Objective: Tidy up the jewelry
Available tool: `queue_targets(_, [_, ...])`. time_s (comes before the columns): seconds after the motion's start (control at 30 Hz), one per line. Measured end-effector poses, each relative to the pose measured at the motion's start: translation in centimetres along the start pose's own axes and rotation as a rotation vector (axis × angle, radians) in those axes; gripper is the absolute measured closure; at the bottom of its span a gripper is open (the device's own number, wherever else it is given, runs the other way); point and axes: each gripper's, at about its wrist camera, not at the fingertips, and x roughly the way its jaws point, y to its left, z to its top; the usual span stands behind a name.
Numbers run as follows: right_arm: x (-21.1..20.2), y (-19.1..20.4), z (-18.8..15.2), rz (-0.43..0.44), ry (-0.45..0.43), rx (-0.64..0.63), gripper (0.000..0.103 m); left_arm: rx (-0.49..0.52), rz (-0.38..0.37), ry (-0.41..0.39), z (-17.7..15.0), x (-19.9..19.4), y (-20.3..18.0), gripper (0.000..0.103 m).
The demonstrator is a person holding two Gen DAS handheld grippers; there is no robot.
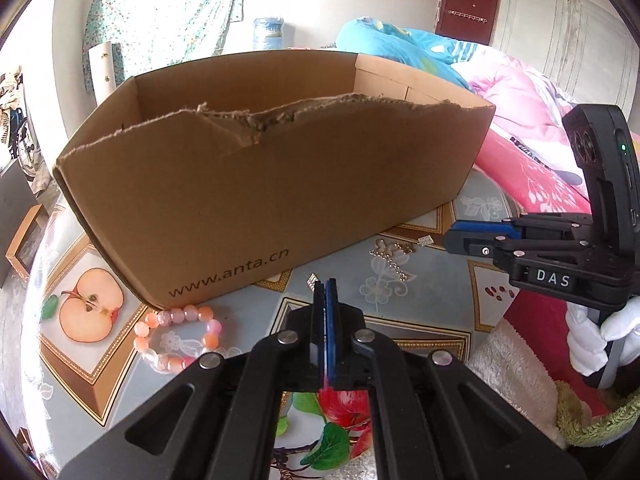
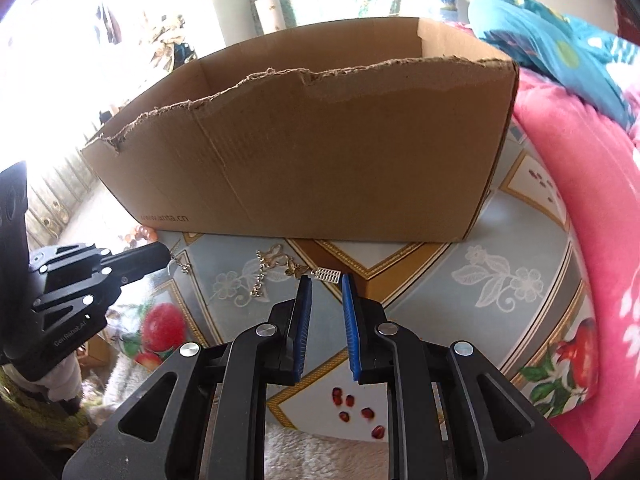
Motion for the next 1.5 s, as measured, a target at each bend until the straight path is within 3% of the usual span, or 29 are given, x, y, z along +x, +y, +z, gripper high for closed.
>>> queue_targets(0.33, [2.4,0.8,1.6,0.07,0.053,-0.284,0.086,-0.012,-0.005,0.018,-0.2,0.5,0.7,0.103])
queue_targets(0.57, [2.6,0.9,1.5,0.113,0.103,-0.282,0.086,-0.012,-0.012,0.024,-0.1,0.7,0.7,0.103])
queue_targets(0.83, [2.5,1.9,1.2,0.065,0.094,-0.325,0.087,-0.006,-0.017,0.022,0.1,1.0,0.6,0.103])
queue_targets(0.9, [2.9,2.3,1.3,0.064,0.096,-0.35,0.093,-0.007,-0.017,0.022,0.0,0.9,0.6,0.103])
queue_targets(1.03, [2.7,2.8,1.3,0.064,0.106,-0.349,0.099,-0.009,-0.016,0.017,0.0,0.8,0.7,0.103])
queue_targets(1.2, [2.4,2.3,1.1,0.084,0.098,-0.254,0.103,-0.01,-0.017,0.015,-0.1,0.7,0.6,0.103])
queue_targets(1.5, [0.0,1.6,-0.5,0.098,0.058,-0.133,0.103,0.007,-0.012,0.009,0.0,0.5,0.2,0.103])
